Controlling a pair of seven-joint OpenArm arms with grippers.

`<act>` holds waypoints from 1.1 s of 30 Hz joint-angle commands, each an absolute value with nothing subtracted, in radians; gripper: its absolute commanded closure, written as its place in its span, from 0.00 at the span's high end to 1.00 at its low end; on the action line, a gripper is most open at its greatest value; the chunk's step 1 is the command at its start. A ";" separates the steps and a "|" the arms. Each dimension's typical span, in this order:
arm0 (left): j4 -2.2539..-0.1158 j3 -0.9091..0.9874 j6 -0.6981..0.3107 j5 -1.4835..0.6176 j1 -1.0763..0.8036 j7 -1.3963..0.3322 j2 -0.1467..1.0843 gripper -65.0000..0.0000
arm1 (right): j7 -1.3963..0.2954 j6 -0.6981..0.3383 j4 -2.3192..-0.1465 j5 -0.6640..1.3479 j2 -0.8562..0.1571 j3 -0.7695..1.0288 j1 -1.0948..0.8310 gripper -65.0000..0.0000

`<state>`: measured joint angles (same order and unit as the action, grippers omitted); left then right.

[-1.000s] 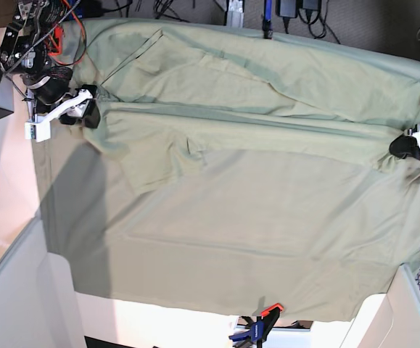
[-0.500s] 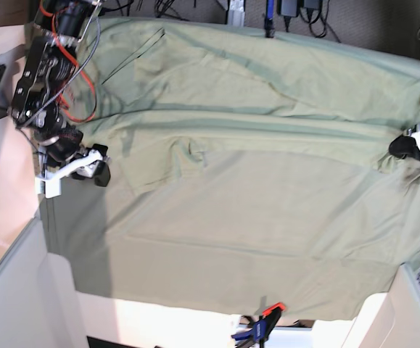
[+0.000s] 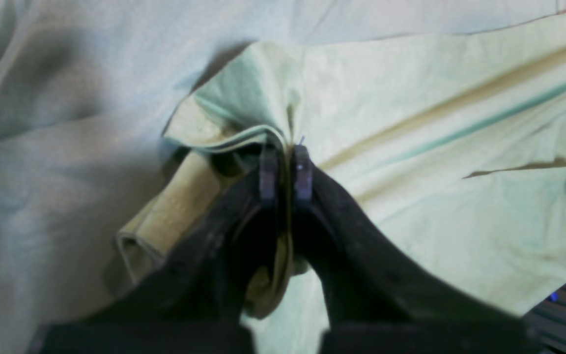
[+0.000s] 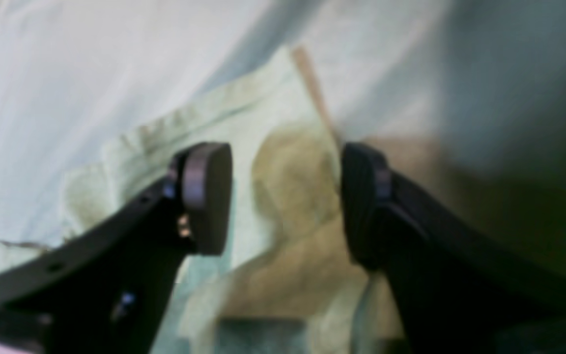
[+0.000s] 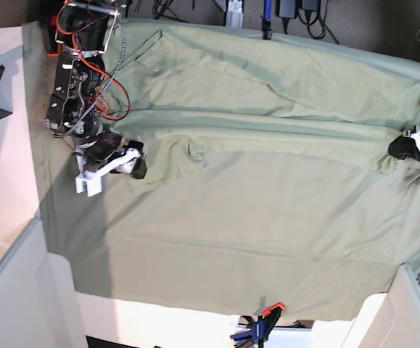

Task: Fold the T-shirt properly
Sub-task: 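Lay the folded band flat near the collar with both grippers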

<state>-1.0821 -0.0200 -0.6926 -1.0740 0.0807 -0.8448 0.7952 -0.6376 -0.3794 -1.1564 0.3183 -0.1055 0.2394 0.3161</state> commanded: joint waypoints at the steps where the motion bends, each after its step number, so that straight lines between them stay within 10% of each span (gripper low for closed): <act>1: -1.095 -0.009 -0.698 -1.088 0.097 -0.827 0.823 0.00 | -0.633 -0.390 -1.171 0.323 -0.110 0.218 0.338 0.54; 8: -1.095 -0.009 -0.698 -1.088 0.097 -0.827 0.823 0.00 | -0.640 -0.390 -1.172 0.314 -0.107 0.162 0.329 0.50; 13: -1.095 -0.009 -0.698 -1.088 0.097 -0.823 0.823 0.00 | -0.641 -0.390 -1.179 0.314 -0.108 0.162 0.328 0.00; 33: -1.101 -0.009 -0.698 -1.263 0.056 -0.946 0.933 0.00 | -0.887 -0.390 -1.854 0.430 -0.187 0.167 -0.068 0.00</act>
<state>-1.0904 -0.0204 -0.6937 -1.2518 0.0441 -0.9527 0.9031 -0.9031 -0.3855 -1.8408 0.4183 -0.1802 0.1631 -0.0765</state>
